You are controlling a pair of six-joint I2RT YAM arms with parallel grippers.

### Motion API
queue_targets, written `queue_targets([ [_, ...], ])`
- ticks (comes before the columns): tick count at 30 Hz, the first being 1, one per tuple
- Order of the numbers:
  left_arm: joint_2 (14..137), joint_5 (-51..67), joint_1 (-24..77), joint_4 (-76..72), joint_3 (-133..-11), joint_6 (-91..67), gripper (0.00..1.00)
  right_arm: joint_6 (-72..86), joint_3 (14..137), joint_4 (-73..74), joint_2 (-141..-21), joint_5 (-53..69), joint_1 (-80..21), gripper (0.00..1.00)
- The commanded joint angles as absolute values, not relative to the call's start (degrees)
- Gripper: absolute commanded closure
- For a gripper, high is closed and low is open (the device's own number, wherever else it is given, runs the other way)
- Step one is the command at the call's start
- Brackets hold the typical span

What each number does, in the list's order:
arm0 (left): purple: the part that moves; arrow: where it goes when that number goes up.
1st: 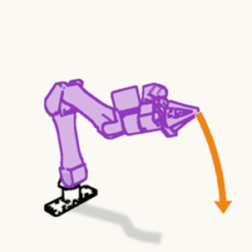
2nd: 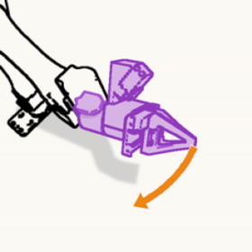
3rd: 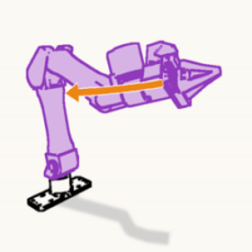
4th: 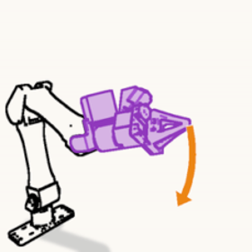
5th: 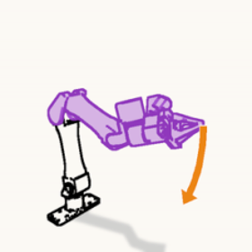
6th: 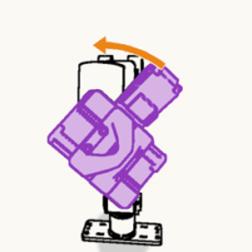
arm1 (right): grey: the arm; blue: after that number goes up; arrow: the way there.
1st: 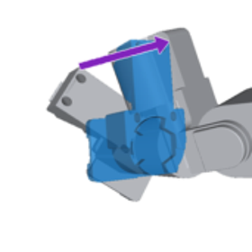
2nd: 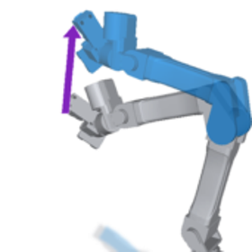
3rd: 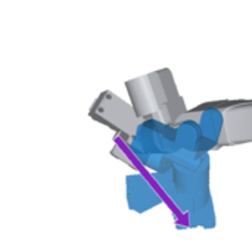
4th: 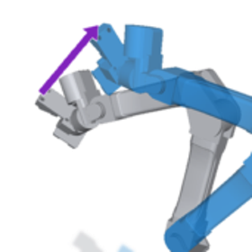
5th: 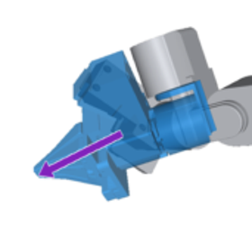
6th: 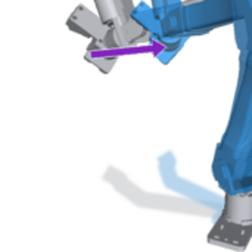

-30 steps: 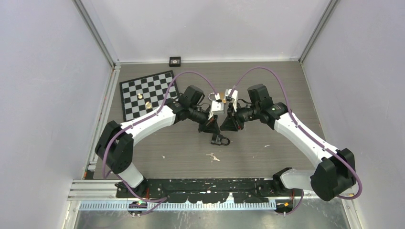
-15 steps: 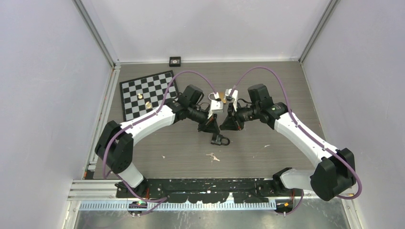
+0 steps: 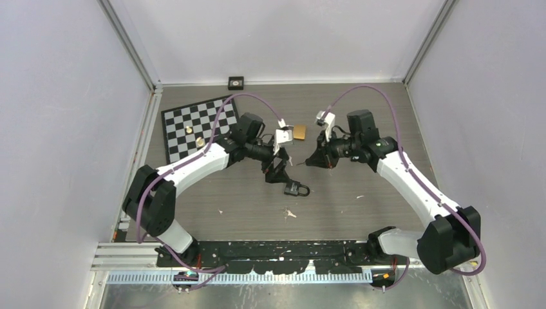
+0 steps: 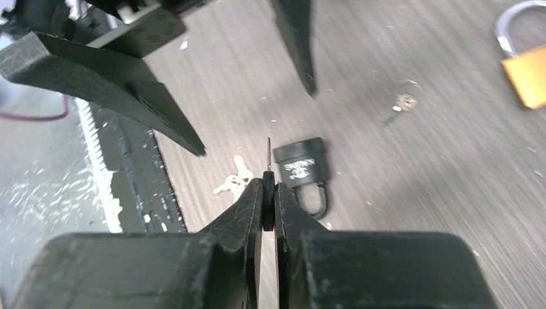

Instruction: Unlock with the key

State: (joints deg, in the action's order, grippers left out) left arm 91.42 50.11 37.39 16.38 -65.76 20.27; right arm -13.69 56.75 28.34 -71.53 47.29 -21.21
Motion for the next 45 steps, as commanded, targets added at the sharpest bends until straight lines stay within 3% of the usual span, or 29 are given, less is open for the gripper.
queue_targets([
  [1, 86.6, 42.3, 36.7, 10.9, -61.6, 26.0, 0.0, -11.2, 59.2, 29.9, -67.2, 42.8, -16.4, 0.99],
  [11, 97.4, 27.9, 45.4, 14.4, -65.8, 33.5, 0.0, -0.6, 56.8, 25.4, -62.1, 36.7, -5.7, 1.0],
  [19, 108.9, 16.2, 54.5, 18.0, -75.4, 36.1, 0.0, -0.1, 54.4, 24.5, -59.7, 40.9, 2.0, 0.99],
  [27, 114.9, 3.1, 55.2, 19.6, -81.8, 30.1, 0.0, 2.1, 53.7, 23.2, -59.9, 45.2, 4.5, 1.0],
  [36, 111.9, -4.1, 46.1, 23.4, -82.9, 20.9, 0.03, 2.4, 53.5, 23.1, -59.9, 45.7, 4.7, 0.99],
  [45, 98.8, -5.3, 41.3, 23.2, -69.3, 23.8, 0.02, 2.7, 53.8, 22.6, -60.9, 47.1, 4.8, 1.0],
])
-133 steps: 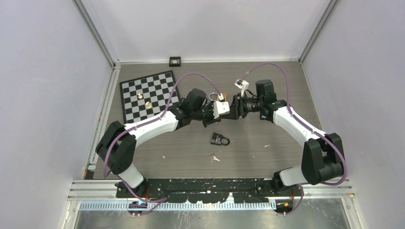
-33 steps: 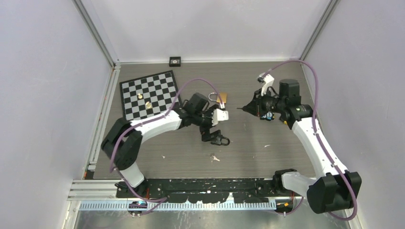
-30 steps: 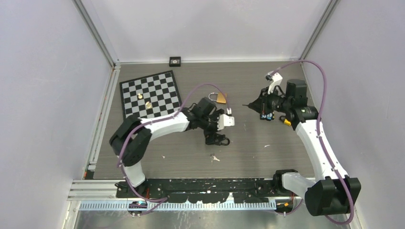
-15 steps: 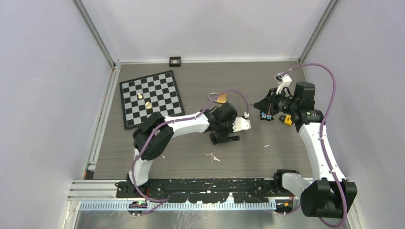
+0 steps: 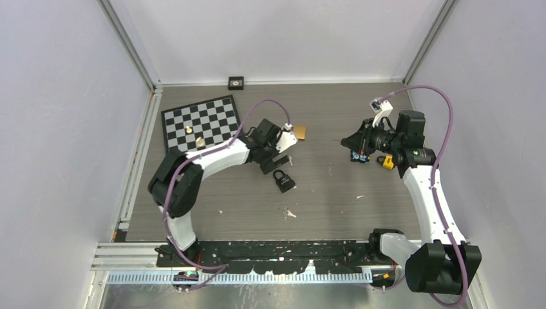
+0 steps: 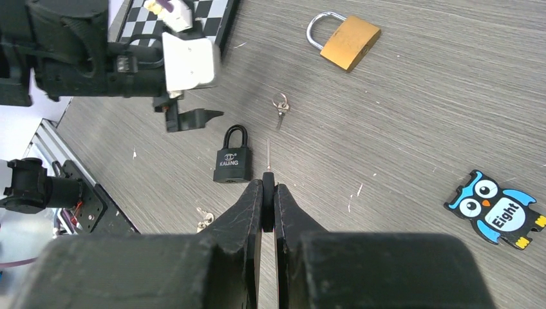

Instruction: Unlock with the key

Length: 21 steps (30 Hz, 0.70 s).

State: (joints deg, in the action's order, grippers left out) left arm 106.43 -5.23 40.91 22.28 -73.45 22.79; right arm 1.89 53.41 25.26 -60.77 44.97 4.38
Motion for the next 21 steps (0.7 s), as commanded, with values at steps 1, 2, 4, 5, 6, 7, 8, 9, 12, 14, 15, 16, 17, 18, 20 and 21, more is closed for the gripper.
queue_targets([
  [1, 97.3, -4.0, 41.3, 23.1, -68.2, 24.7, 0.02, 2.7, 53.8, 22.7, -61.0, 47.3, 4.8, 1.0],
  [2, 95.9, -2.2, 41.3, 23.1, -67.2, 25.7, 0.01, 2.8, 53.7, 22.7, -61.2, 47.5, 4.8, 1.0],
  [4, 93.6, 4.7, 41.3, 23.4, -65.8, 28.9, 0.0, 2.9, 53.7, 22.6, -61.3, 47.8, 4.8, 1.0],
  [5, 92.7, 8.5, 41.3, 23.6, -65.2, 31.4, 0.0, 3.0, 53.7, 22.5, -61.4, 48.1, 4.7, 0.99],
  [6, 92.1, 12.0, 41.3, 23.7, -64.6, 35.1, 0.0, 3.2, 53.7, 22.5, -61.6, 48.2, 4.7, 0.99],
  [7, 91.6, 15.8, 41.3, 23.7, -64.0, 38.5, 0.0, 3.4, 53.7, 22.4, -61.6, 48.3, 4.8, 1.0],
  [8, 91.3, 19.2, 41.3, 23.6, -63.4, 42.7, 0.0, 3.6, 53.6, 22.3, -61.5, 48.3, 4.8, 1.0],
  [9, 91.2, 22.1, 41.4, 23.3, -62.9, 46.6, 0.0, 3.7, 53.6, 22.3, -61.5, 48.2, 4.8, 1.0],
  [12, 93.3, 28.2, 41.6, 27.1, -64.8, 58.6, 0.0, 4.0, 53.5, 22.1, -61.2, 48.0, 4.7, 0.99],
  [14, 97.5, 30.5, 42.0, 35.6, -70.9, 67.6, 0.0, 4.0, 53.5, 22.2, -60.9, 47.9, 4.7, 1.0],
  [15, 99.8, 31.0, 42.3, 39.4, -73.7, 71.4, 0.0, 3.9, 53.5, 22.3, -60.8, 47.9, 4.8, 1.0],
  [16, 101.9, 31.0, 42.5, 42.8, -76.3, 74.2, 0.0, 3.8, 53.5, 22.4, -60.7, 47.9, 4.8, 1.0],
  [17, 103.8, 30.8, 42.7, 45.8, -78.9, 76.8, 0.0, 3.7, 53.5, 22.5, -60.5, 47.9, 4.8, 1.0],
  [18, 105.6, 30.5, 43.0, 48.7, -81.1, 79.7, 0.0, 3.7, 53.5, 22.6, -60.4, 47.9, 4.8, 1.0],
  [20, 108.7, 29.9, 43.5, 52.0, -84.5, 83.4, 0.0, 3.7, 53.5, 22.6, -60.3, 48.1, 4.8, 1.0],
  [21, 110.0, 29.7, 43.9, 53.5, -85.7, 85.2, 0.0, 3.7, 53.5, 22.6, -60.2, 48.2, 4.8, 1.0],
])
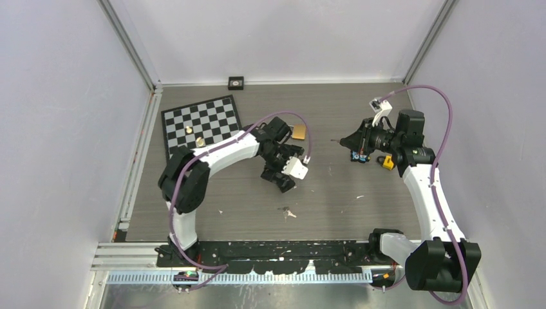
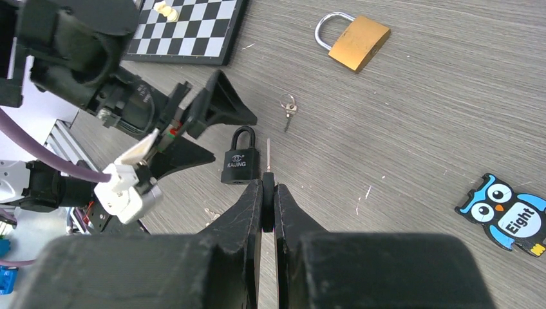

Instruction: Unlock with the key

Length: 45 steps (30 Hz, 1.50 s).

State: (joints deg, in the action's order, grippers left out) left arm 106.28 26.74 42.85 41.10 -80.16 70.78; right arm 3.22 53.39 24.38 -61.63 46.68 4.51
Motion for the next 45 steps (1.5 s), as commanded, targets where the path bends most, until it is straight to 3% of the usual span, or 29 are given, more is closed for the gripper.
queue_targets([
  [1, 111.2, 29.1, 44.3, 54.9, -86.7, 86.8, 0.0, 3.7, 53.5, 22.6, -60.2, 48.3, 4.8, 1.0],
  [9, 117.0, 25.7, 47.5, 59.3, -90.1, 91.6, 0.03, 3.6, 53.5, 22.7, -60.1, 49.1, 4.8, 1.0],
  [12, 117.9, 25.2, 48.0, 58.1, -90.0, 90.7, 0.09, 3.7, 53.5, 22.7, -60.4, 49.6, 4.8, 1.0],
  [14, 118.7, 25.0, 48.0, 57.6, -89.9, 89.8, 0.16, 3.6, 53.5, 22.7, -60.6, 50.1, 4.8, 1.0],
  [18, 119.5, 25.1, 47.9, 57.9, -90.3, 86.8, 0.41, 3.8, 53.4, 22.7, -60.7, 50.4, 4.8, 1.0],
  [23, 117.6, 27.3, 46.8, 58.1, -89.4, 83.5, 0.58, 4.1, 53.2, 22.5, -61.0, 50.8, 4.8, 0.99],
  [30, 112.5, 30.0, 46.0, 54.1, -83.4, 80.9, 0.53, 4.0, 53.0, 22.2, -61.5, 51.0, 4.8, 1.0],
  [38, 111.3, 24.3, 45.8, 48.9, -77.8, 82.3, 0.13, 4.1, 52.8, 21.9, -62.1, 51.2, 4.8, 1.0],
  [42, 112.0, 23.3, 45.2, 48.4, -78.6, 85.7, 0.1, 4.1, 52.8, 21.9, -62.3, 51.5, 4.8, 1.0],
  [45, 113.7, 22.7, 45.0, 51.5, -81.2, 88.1, 0.14, 4.1, 52.6, 22.0, -61.9, 51.4, 4.8, 1.0],
])
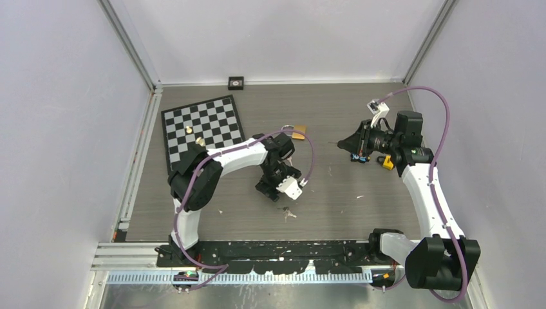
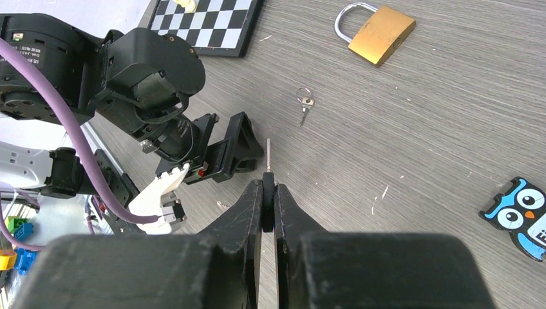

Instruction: Unlock with the key

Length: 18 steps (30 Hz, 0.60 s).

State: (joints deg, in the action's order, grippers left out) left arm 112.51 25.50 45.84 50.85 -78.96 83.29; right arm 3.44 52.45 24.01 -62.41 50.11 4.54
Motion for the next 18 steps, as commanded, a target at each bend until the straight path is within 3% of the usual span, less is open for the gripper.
queue_targets([
  [1, 114.3, 22.4, 44.8, 52.2, -81.8, 88.7, 0.16, 4.1, 52.6, 21.9, -61.9, 51.3, 4.8, 1.0],
  [6, 115.9, 22.0, 43.9, 51.9, -82.4, 89.9, 0.33, 4.1, 52.6, 21.9, -61.8, 51.4, 4.8, 1.0],
  [11, 116.0, 27.0, 43.7, 52.8, -82.8, 86.1, 0.64, 4.1, 52.5, 21.8, -61.8, 51.4, 4.8, 1.0],
  [18, 118.5, 46.1, 41.6, 86.1, -99.5, 85.7, 0.85, 4.1, 52.6, 21.8, -62.2, 51.4, 4.8, 0.99],
])
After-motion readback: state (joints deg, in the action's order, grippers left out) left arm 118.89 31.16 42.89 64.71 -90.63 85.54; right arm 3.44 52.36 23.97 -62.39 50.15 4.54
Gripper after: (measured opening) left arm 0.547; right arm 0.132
